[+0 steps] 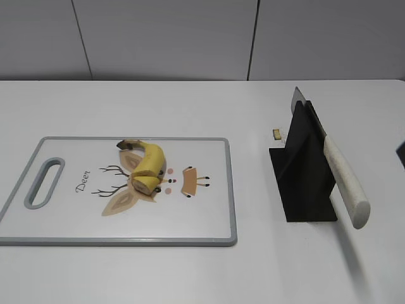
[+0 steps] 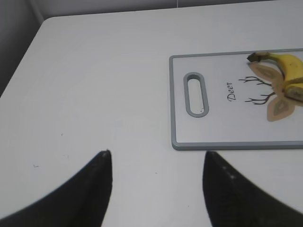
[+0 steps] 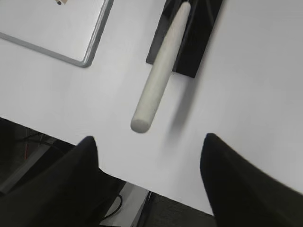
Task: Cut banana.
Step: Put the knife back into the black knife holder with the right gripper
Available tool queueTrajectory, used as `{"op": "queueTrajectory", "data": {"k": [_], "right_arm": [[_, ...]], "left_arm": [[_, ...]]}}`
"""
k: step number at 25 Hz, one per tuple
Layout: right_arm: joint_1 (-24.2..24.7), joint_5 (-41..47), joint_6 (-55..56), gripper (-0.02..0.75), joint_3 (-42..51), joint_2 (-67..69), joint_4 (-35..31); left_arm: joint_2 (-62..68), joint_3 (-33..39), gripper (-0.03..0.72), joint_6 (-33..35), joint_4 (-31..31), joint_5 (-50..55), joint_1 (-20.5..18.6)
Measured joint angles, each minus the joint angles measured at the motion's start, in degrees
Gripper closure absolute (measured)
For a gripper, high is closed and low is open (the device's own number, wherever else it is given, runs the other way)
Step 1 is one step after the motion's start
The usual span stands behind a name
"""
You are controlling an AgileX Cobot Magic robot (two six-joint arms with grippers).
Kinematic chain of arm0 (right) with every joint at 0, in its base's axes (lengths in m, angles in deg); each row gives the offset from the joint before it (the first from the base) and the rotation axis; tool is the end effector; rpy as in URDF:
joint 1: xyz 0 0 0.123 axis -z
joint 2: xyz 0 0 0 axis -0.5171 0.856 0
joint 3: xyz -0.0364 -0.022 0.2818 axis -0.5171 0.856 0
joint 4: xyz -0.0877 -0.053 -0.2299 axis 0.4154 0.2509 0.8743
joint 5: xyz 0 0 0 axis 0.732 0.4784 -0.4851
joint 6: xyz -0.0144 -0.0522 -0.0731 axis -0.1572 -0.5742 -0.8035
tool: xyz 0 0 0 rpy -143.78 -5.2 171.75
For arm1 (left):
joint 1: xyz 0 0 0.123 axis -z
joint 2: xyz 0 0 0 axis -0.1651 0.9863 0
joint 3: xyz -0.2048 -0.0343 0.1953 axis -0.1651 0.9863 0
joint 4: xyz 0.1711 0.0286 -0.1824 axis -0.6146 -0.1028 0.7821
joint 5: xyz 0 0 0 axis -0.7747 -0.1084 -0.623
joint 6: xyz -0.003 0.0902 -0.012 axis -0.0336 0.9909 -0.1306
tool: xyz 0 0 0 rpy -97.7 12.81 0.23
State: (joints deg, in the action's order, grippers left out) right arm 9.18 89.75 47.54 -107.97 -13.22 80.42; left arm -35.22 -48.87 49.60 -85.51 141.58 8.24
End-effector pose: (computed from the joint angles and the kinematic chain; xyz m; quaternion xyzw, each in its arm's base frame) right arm 0.1670 0.0794 0.3384 -0.1439 0.9602 0.1154 0.2097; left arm -0.0038 -0.0047 0.2717 0.0779 0.8600 0.0273 0.5036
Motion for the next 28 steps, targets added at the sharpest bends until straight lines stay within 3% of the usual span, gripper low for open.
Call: {"op": "queueTrajectory", "data": {"k": [15,28], "right_arm": [[0.00,-7.99,-11.10,0.219,26.37,-39.60,-0.22],[0.00,-5.76,-12.06,0.220,28.40,-57.56,-0.44]], "left_arm": [[0.00,0.00,0.112,0.00,0.05,0.00,0.00],[0.00,0.00,0.112,0.00,0.05,0.00,0.00]]}}
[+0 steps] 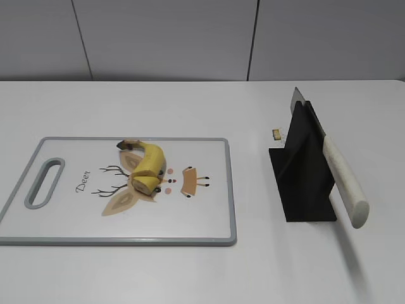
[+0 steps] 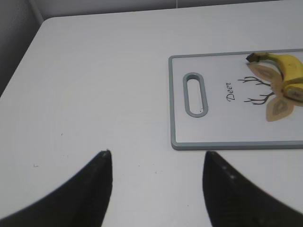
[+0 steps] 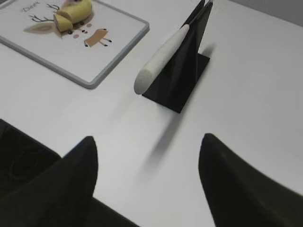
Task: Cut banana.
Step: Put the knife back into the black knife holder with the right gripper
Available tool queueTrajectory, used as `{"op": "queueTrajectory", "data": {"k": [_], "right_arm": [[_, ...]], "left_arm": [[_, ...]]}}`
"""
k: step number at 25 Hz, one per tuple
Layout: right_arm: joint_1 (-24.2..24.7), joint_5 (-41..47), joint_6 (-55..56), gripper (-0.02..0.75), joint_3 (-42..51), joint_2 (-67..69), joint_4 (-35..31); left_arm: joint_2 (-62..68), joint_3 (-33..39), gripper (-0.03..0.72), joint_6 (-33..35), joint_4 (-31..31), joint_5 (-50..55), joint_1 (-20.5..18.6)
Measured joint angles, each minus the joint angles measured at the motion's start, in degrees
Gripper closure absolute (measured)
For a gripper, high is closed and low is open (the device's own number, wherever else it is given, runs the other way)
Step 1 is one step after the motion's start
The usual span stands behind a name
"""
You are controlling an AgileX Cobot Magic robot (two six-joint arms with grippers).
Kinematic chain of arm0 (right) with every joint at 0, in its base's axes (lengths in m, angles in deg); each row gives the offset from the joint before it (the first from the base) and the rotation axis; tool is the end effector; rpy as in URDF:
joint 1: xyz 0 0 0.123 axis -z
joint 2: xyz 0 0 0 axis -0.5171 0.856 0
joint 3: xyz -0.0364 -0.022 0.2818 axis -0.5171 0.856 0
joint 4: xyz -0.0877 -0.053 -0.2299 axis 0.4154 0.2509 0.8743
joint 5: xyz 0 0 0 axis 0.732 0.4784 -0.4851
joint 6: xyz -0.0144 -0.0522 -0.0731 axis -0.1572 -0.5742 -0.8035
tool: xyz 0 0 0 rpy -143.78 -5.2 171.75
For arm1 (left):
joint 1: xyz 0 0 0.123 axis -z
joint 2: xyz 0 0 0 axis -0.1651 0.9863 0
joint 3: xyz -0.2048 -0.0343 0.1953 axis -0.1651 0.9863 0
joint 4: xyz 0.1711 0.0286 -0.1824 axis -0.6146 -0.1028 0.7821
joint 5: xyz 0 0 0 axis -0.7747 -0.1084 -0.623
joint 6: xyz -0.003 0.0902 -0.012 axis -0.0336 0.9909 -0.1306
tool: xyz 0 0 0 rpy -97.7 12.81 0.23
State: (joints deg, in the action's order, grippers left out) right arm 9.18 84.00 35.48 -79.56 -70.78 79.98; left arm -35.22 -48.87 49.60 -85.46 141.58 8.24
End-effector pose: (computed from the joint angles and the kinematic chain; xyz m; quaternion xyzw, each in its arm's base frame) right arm -0.0021 0.0112 0.2819 -0.2272 0.8263 0.1302 0.4986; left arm -0.0038 -0.0048 0.2717 0.0779 0.8600 0.0269 0.5037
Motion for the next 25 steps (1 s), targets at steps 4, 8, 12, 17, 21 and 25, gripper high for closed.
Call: {"op": "queueTrajectory", "data": {"k": [4,8,12,17,21,25], "right_arm": [[0.00,0.05,0.00,0.220,0.00,-2.97,-0.29],[0.86,0.05,-0.04,0.222,0.00,-3.19,-1.25],[6.60,0.05,-0.04,0.222,0.00,-3.19,-1.70],[14.94,0.05,-0.04,0.222,0.00,-3.19,-1.71],[16.02,0.05,-0.04,0.222,0.00,-3.19,-1.75],[16.02,0.05,-0.04,0.222,0.00,-3.19,-1.75]], "left_arm": [[0.00,0.00,0.112,0.00,0.00,-0.06,0.00],[0.00,0.00,0.112,0.00,0.06,-0.03,0.00],[0.00,0.00,0.112,0.00,0.06,-0.03,0.00],[0.00,0.00,0.115,0.00,0.06,-0.03,0.00],[0.00,0.00,0.120,0.00,0.06,-0.03,0.00],[0.00,0.00,0.123,0.00,0.06,-0.03,0.00]]}}
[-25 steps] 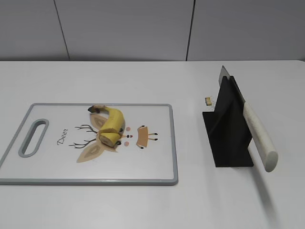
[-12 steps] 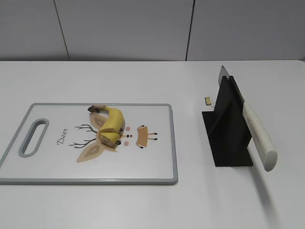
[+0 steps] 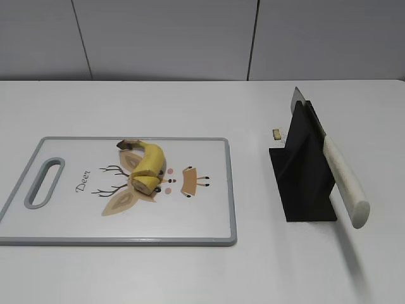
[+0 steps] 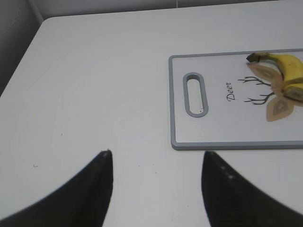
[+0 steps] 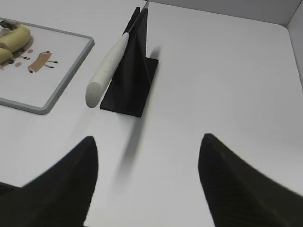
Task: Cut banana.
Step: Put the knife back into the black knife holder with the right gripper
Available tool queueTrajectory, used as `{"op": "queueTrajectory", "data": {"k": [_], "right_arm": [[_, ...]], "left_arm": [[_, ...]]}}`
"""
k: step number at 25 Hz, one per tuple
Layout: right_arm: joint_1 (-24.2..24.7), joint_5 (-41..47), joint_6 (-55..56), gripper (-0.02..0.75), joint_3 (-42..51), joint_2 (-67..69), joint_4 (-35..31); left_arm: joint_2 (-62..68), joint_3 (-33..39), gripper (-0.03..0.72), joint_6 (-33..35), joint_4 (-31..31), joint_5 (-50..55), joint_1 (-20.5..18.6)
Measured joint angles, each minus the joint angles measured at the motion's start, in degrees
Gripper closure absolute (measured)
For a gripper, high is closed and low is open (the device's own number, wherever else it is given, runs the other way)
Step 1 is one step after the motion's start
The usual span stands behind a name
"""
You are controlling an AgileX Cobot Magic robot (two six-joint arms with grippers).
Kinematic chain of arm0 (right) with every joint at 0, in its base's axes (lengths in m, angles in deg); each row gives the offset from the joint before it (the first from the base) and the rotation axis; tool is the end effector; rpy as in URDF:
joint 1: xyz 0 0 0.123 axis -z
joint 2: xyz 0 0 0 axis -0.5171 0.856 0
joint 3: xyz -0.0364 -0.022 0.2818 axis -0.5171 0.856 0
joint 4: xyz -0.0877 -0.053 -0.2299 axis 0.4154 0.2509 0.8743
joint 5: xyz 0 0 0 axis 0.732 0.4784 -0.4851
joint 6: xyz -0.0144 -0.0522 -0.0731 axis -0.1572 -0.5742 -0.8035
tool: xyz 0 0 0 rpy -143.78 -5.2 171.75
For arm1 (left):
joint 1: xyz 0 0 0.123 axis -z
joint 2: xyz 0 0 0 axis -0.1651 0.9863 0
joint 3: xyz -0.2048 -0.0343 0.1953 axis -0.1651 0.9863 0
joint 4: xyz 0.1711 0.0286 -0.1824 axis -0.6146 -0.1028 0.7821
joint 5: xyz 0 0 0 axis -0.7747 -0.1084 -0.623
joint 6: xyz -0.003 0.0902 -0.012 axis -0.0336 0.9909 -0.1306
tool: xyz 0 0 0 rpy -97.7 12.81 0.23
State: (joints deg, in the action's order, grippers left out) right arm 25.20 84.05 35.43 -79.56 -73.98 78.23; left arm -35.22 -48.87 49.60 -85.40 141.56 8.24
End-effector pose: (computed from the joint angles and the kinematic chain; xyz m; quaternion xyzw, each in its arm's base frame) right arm -0.0083 0.0128 0.2820 -0.1109 0.8343 0.0738 0.5350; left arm -0.0038 -0.0049 0.2718 0.0779 0.8599 0.0264 0.5039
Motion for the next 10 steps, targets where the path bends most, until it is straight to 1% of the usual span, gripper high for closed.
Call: {"op": "queueTrajectory", "data": {"k": [10], "right_arm": [[0.00,0.00,0.00,0.222,0.00,0.00,-0.02]], "left_arm": [[0.00,0.00,0.134,0.00,0.00,0.00,0.00]]}}
